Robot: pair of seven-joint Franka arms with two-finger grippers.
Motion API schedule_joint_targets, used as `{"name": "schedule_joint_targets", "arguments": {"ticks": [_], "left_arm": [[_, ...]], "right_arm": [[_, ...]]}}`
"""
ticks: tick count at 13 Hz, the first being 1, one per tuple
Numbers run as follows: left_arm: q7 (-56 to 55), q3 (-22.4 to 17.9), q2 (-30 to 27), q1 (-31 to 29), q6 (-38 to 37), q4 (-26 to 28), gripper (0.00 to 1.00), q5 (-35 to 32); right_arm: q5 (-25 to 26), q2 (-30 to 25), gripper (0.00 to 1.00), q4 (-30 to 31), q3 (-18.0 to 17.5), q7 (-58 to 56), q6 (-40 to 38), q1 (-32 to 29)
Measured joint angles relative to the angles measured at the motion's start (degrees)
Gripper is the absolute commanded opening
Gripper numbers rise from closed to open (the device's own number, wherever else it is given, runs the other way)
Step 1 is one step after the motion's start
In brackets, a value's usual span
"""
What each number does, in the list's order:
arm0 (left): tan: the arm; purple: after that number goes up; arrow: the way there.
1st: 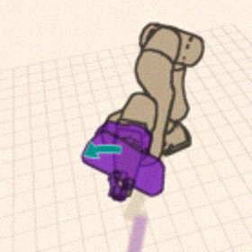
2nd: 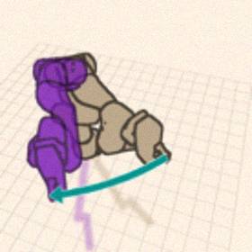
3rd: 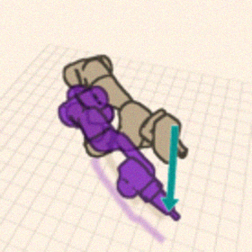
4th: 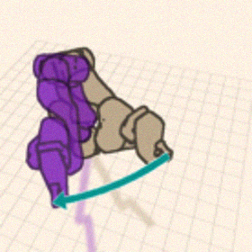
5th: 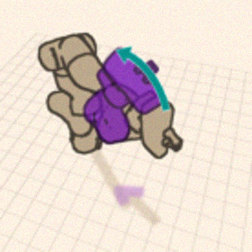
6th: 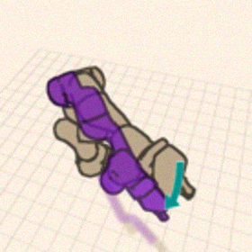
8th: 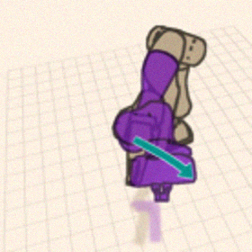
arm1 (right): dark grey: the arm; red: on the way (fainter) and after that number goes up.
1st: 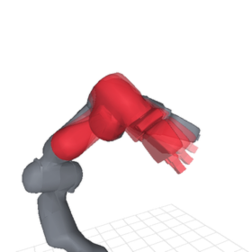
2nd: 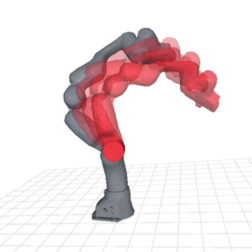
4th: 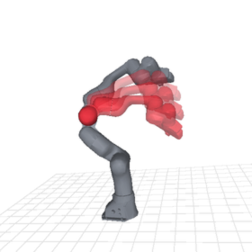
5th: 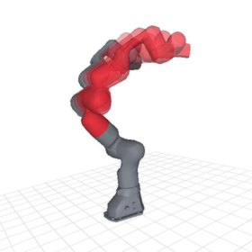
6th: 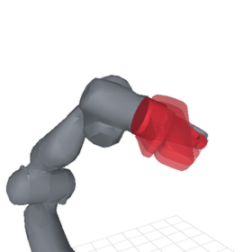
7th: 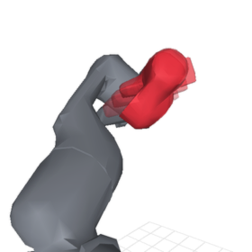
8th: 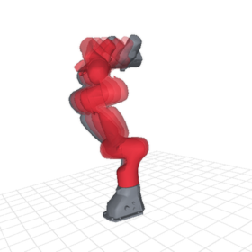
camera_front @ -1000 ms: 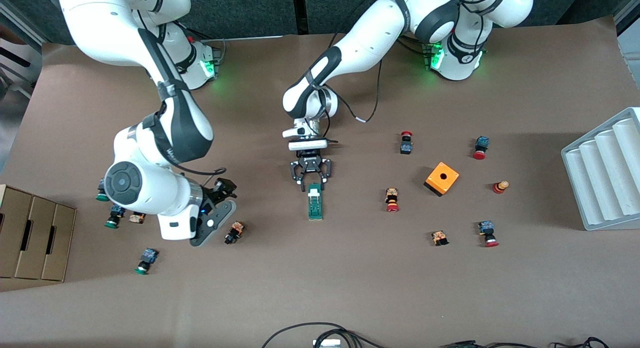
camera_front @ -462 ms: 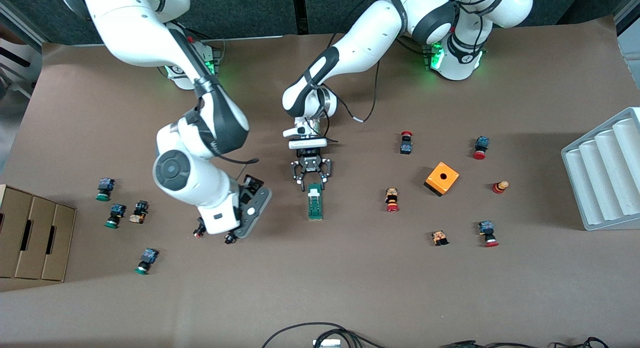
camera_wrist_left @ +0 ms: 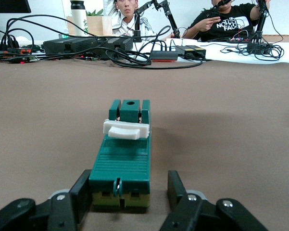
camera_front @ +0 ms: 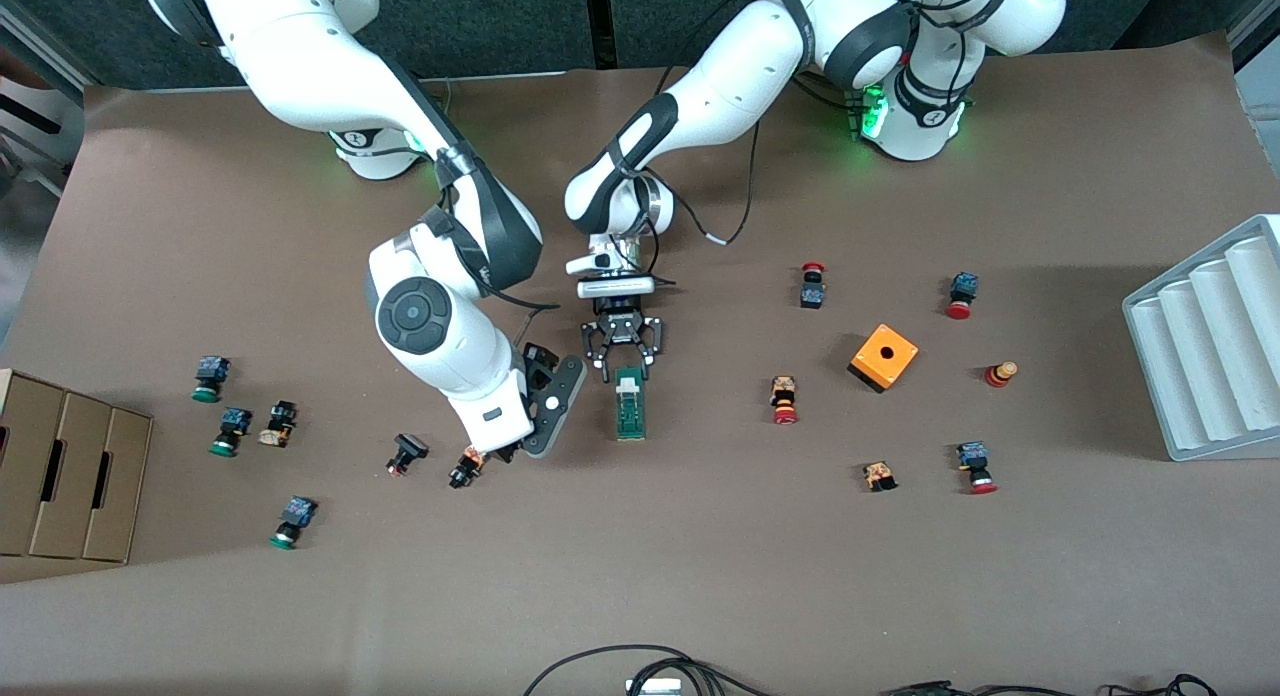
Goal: Close load switch with both arms
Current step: 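Reach the right gripper toward the white handle while the left gripper holds, then lower the right gripper and close it on the white handle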
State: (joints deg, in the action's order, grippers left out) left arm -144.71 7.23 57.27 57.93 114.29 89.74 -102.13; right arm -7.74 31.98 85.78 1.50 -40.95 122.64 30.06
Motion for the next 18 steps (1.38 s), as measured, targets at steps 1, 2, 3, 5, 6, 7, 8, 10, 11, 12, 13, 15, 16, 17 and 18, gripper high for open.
{"name": "schedule_joint_targets", "arguments": {"ticks": [1, 2, 3, 5, 6, 7, 8, 10, 11, 12, 13, 15, 16, 17, 18], "left_arm": [[-0.06, -0.01, 0.01, 0.01, -0.05, 0.00, 0.70, -0.01], [-0.14, -0.01, 0.02, 0.02, -0.07, 0.00, 0.70, -0.03], [-0.19, -0.01, 0.05, 0.04, -0.13, 0.00, 0.70, -0.06], [-0.50, -0.02, 0.29, 0.16, -0.70, 0.00, 0.70, -0.62], [-0.99, -0.02, 0.54, 0.30, -1.31, 0.00, 0.70, -1.19], [-1.46, -0.04, 0.78, 0.45, -1.88, -0.01, 0.69, -1.71], [-1.67, -0.04, 0.89, 0.51, -2.14, -0.01, 0.69, -1.94], [-1.75, -0.04, 0.91, 0.53, -2.19, -0.01, 0.69, -2.00], [-1.78, -0.04, 0.91, 0.54, -2.19, -0.02, 0.69, -2.02], [-1.79, -0.04, 0.92, 0.54, -2.19, -0.02, 0.69, -2.02], [-1.79, -0.04, 0.92, 0.54, -2.19, -0.02, 0.69, -2.02], [-1.80, -0.04, 0.92, 0.54, -2.19, -0.02, 0.69, -2.02], [-1.80, -0.04, 0.92, 0.54, -2.20, -0.02, 0.69, -2.02], [-1.80, -0.04, 0.93, 0.54, -2.22, -0.02, 0.70, -2.02], [-1.81, -0.04, 0.93, 0.55, -2.24, -0.02, 0.70, -2.02]], "right_arm": [[0.00, 0.61, 1.00, 0.01, 0.00, -0.93, 1.04, 0.14], [0.00, 1.16, 0.99, 0.00, 0.00, -1.72, 1.84, 0.24], [0.00, 1.59, 0.99, 0.00, 0.00, -2.34, 2.51, 0.38], [0.00, 2.15, 0.99, 0.00, 0.00, -2.88, 3.76, 1.01], [0.00, 2.36, 0.99, 0.00, -0.01, -2.91, 4.15, 1.51], [0.00, 2.60, 0.99, 0.00, 0.00, -2.91, 4.45, 2.12], [0.00, 2.88, 0.99, 0.00, 0.00, -2.91, 4.91, 2.75], [0.00, 3.45, 0.99, 0.00, 0.23, -2.91, 5.94, 4.24], [0.00, 3.80, 0.99, 0.00, 0.51, -2.90, 6.30, 5.09], [0.00, 4.20, 0.99, 0.00, 1.05, -2.90, 6.92, 6.02], [0.00, 4.56, 0.99, 0.00, 1.47, -2.90, 7.50, 6.76], [0.06, 5.35, 0.99, 0.00, 1.94, -2.91, 8.48, 7.75], [0.33, 5.76, 0.99, 0.00, 2.08, -2.94, 9.02, 7.96], [0.87, 6.09, 0.99, 0.00, 2.13, -2.97, 9.51, 8.06], [1.24, 6.37, 0.99, 0.00, 2.14, -2.98, 9.80, 8.22]]}}
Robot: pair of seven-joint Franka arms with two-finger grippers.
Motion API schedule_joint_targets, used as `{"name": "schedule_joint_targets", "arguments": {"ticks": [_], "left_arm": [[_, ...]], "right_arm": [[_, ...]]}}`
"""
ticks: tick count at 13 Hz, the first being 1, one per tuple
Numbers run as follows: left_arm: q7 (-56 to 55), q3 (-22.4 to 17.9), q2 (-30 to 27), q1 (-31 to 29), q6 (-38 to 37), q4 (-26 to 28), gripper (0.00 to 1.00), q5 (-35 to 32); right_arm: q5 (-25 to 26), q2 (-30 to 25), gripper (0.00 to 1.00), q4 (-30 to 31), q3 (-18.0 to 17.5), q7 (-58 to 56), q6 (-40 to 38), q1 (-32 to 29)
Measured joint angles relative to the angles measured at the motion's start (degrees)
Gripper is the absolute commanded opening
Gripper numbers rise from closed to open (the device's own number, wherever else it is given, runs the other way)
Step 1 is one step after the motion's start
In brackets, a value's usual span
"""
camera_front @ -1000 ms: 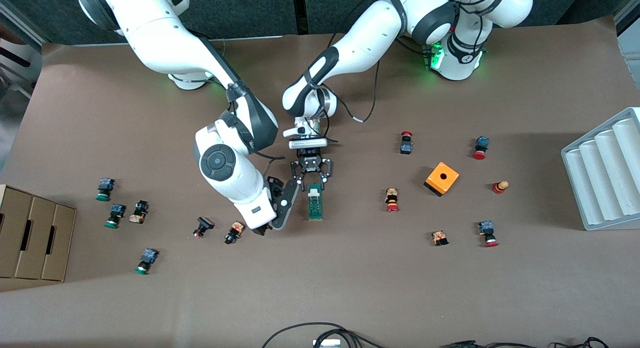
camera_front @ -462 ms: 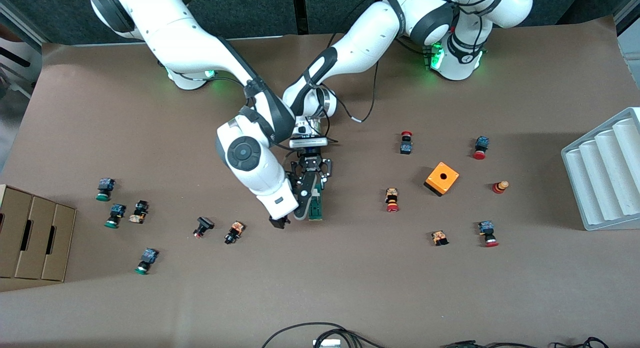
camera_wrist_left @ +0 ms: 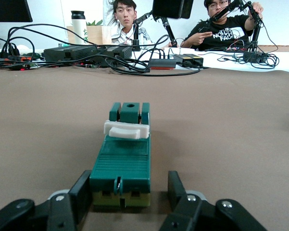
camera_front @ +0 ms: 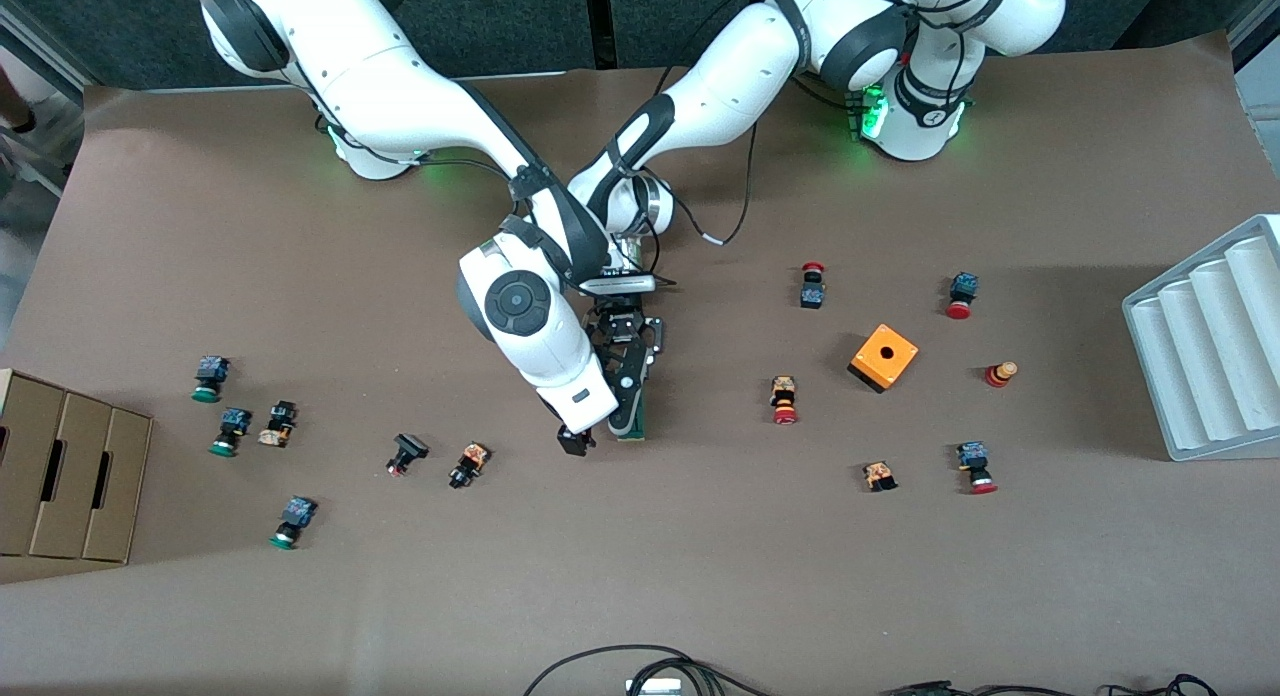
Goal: Close load switch with both arms
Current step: 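Lower the right gripper and close it on the white handle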
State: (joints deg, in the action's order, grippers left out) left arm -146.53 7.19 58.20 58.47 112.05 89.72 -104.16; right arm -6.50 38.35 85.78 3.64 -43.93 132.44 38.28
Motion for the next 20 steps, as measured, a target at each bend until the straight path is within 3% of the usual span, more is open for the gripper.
{"name": "schedule_joint_targets", "arguments": {"ticks": [20], "left_arm": [[-0.02, 0.00, 0.02, 0.01, -0.04, 0.00, 0.70, -0.01]], "right_arm": [[0.26, 4.04, 0.99, 0.05, 0.57, -0.10, 2.22, 3.41]]}}
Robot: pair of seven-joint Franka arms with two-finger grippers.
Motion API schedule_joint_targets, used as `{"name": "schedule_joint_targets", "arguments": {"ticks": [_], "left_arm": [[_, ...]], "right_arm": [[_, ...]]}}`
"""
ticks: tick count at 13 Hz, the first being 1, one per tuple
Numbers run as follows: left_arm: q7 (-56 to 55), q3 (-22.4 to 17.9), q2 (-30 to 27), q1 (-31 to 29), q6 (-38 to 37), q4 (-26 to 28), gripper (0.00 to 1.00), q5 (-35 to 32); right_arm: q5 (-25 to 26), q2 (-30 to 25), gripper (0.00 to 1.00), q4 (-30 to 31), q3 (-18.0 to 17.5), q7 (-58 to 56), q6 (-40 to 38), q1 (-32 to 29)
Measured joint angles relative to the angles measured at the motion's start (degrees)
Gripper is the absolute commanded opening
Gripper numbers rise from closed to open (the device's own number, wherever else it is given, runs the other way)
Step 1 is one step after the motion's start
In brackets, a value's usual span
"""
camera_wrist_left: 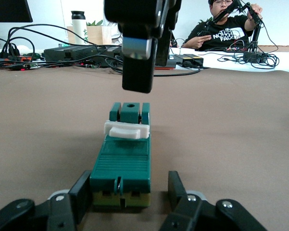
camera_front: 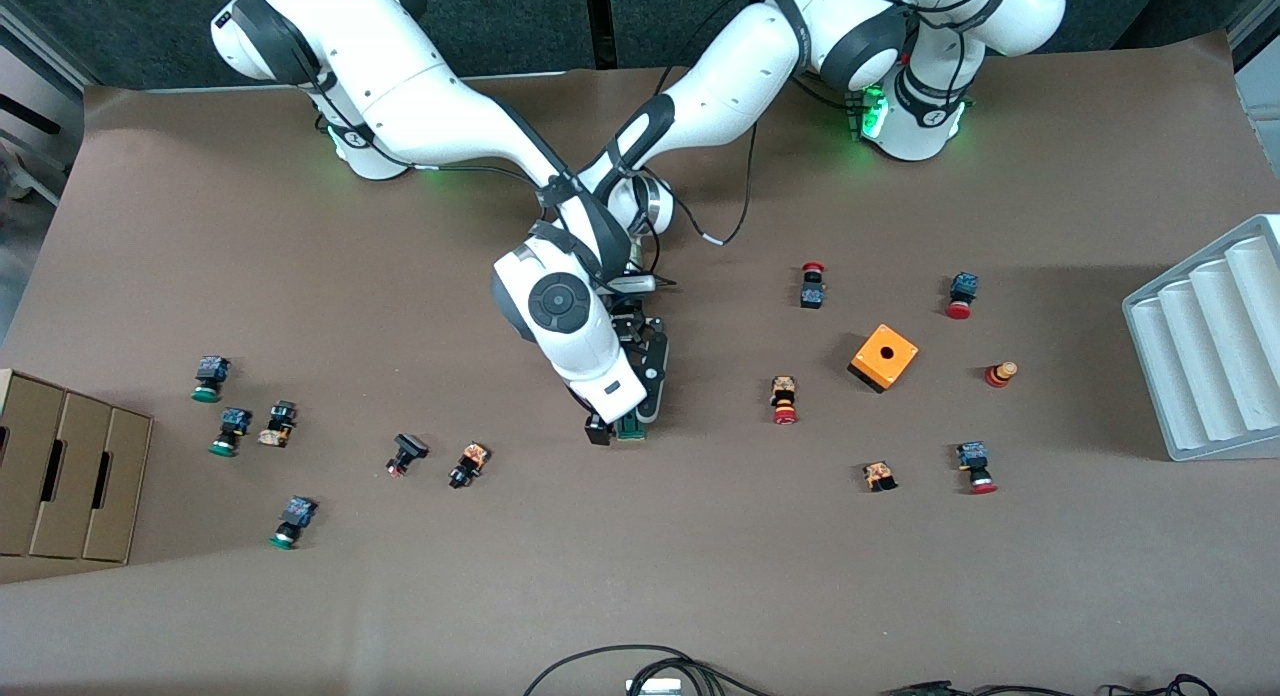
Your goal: Close load switch with both arms
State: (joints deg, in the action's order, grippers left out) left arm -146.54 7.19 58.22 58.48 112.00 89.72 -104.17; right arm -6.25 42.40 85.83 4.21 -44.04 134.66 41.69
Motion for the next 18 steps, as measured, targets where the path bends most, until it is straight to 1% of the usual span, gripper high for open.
{"name": "schedule_joint_targets", "arguments": {"ticks": [8, 11, 18], "left_arm": [[0.00, 0.00, 0.02, 0.01, -0.03, 0.00, 0.70, -0.02], [-0.02, 0.00, 0.05, 0.03, -0.11, 0.00, 0.70, -0.10], [-0.04, 0.00, 0.14, 0.06, -0.25, -0.06, 0.70, -0.22]], "right_arm": [[-0.01, 1.49, 0.99, 0.08, -0.25, 1.15, 1.69, 0.62], [-0.01, 1.50, 0.99, 0.78, -0.26, 2.57, 1.71, 1.54], [-0.01, 1.50, 0.99, 1.80, -0.22, 2.66, 1.79, 1.59]]}}
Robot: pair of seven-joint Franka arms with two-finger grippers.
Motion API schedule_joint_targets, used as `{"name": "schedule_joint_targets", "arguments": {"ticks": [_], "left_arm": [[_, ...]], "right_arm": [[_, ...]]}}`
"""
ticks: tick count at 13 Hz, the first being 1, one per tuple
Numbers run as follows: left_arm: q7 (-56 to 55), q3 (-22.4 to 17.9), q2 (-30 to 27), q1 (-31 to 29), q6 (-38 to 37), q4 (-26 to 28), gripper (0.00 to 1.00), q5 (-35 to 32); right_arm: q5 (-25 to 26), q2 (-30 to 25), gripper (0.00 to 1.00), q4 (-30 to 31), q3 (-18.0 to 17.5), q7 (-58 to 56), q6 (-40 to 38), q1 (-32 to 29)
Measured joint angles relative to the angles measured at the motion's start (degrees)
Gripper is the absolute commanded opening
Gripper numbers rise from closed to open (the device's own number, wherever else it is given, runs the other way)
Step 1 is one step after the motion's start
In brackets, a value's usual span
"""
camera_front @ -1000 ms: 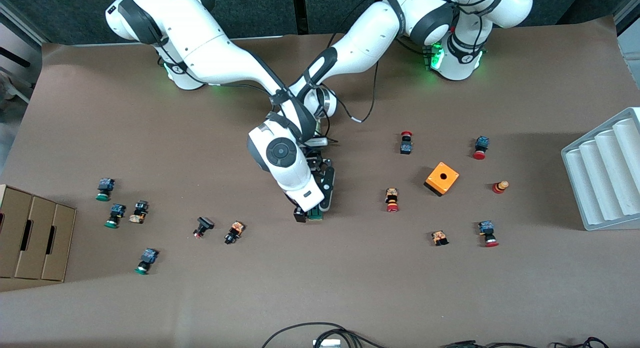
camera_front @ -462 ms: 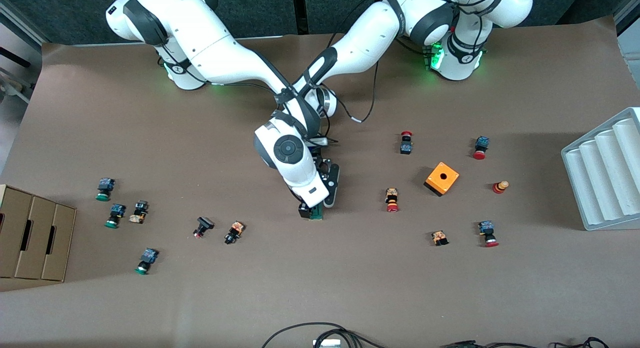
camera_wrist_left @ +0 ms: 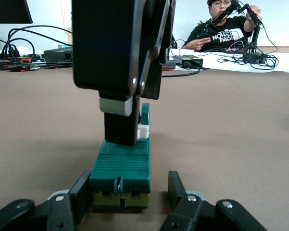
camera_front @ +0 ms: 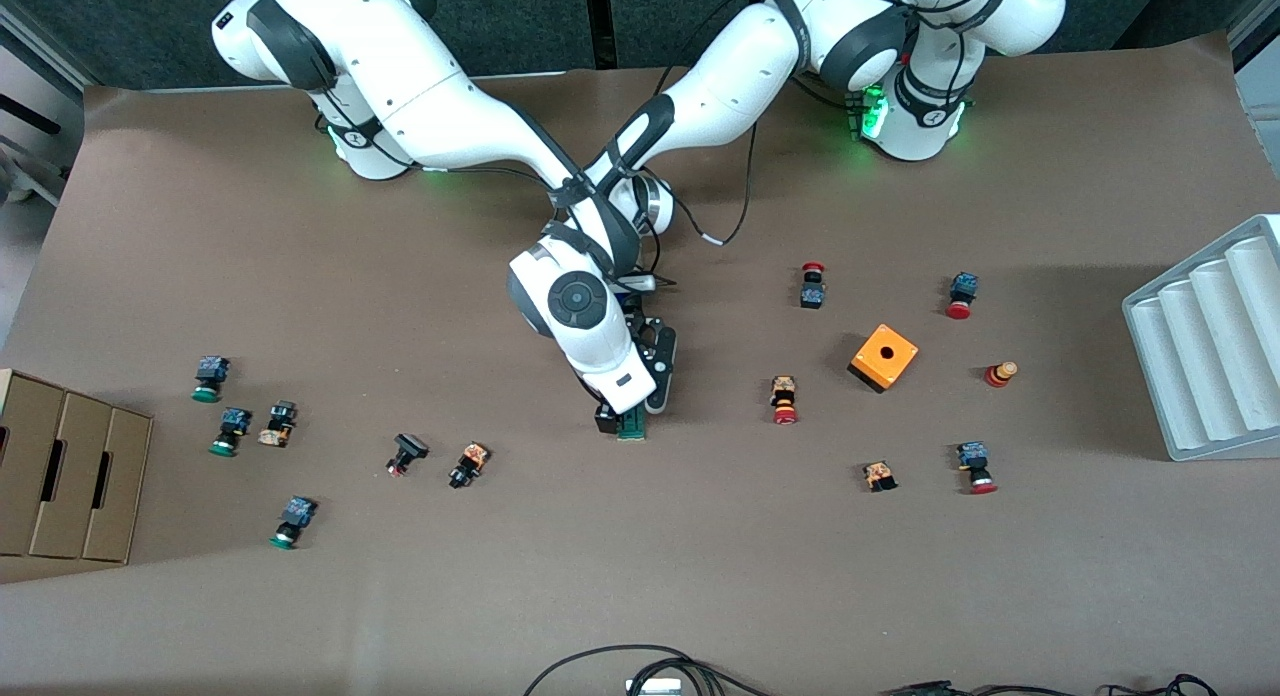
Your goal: Close load switch with both arms
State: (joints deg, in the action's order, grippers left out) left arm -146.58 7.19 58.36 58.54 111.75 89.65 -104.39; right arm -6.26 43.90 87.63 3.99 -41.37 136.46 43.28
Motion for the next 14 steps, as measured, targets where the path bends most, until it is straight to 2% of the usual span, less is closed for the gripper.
{"name": "schedule_joint_targets", "arguments": {"ticks": [10, 14], "left_arm": [[0.06, 0.00, 0.61, 0.30, -0.79, -0.87, 0.69, 0.52], [0.67, 0.01, 1.07, 0.42, -0.81, -2.70, 0.69, 3.59]], "right_arm": [[0.00, -0.26, 0.98, 0.20, 0.00, 0.03, 0.46, 0.00], [0.01, -0.27, 0.98, 0.20, -0.02, 0.02, 1.58, 0.20]]}}
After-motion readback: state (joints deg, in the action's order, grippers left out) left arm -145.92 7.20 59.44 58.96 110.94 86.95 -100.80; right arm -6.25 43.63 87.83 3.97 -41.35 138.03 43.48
